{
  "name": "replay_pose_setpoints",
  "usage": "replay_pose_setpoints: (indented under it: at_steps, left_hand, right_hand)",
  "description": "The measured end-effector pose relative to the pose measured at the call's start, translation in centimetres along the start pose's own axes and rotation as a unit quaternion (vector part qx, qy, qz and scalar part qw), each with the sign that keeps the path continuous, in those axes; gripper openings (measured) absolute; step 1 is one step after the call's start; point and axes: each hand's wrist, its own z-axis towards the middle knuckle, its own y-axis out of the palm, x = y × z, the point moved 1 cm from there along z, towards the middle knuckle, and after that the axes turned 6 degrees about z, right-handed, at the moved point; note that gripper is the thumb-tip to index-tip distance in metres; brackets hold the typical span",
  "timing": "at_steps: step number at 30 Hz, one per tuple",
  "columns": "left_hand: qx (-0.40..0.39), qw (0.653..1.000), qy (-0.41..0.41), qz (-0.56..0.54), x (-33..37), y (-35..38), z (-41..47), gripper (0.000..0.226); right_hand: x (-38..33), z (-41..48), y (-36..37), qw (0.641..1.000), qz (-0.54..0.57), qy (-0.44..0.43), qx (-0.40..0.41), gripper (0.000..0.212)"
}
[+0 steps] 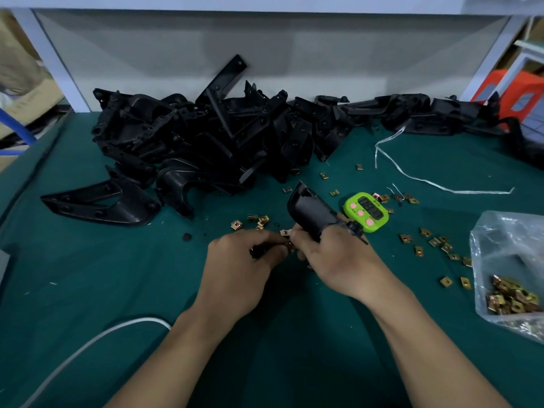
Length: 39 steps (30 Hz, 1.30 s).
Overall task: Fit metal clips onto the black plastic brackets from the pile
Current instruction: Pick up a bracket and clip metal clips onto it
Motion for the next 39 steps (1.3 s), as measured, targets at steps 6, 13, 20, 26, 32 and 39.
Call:
replay_pose_setpoints:
  at_steps: [6,13,20,26,32,39]
  left_hand:
    - [-0.013,0.999,-0.050,-0.015,-0.7,0.0,0.5,0.023]
    - [-0.053,0.997,-0.062,-0.018,-0.9,0.2,0.4,0.024]
    - [-0.079,0.987,-0.073,-0.117,-0.7,-0.4,0.6,0.007]
    - [-0.074,0.978,-0.129,-0.149,-0.4,-0.4,0.5,0.011]
    - [-0.011,0.996,-0.067,-0.052,0.3,-0.5,0.2,0.027]
    - [0.039,0.999,0.011,-0.036,0.6,-1.0,-0.1,0.037]
  right_hand:
    - [-0.2,0.0,-0.3,0.990,0.124,-0.062,-0.010,0.016]
    - [0.1,0.2,-0.1,0.984,0.119,-0.131,0.022,0.023]
    - [0.0,0.1,-0.3,0.977,0.135,-0.166,0.018,0.021]
    - [-0.1,0.1,-0.2,0.975,0.128,-0.179,0.026,0.024]
    - [-0.2,0.1,0.3,0.972,0.112,-0.196,0.059,0.022]
    - [-0.3,0.4,0.2,0.975,0.110,-0.189,0.038,0.022]
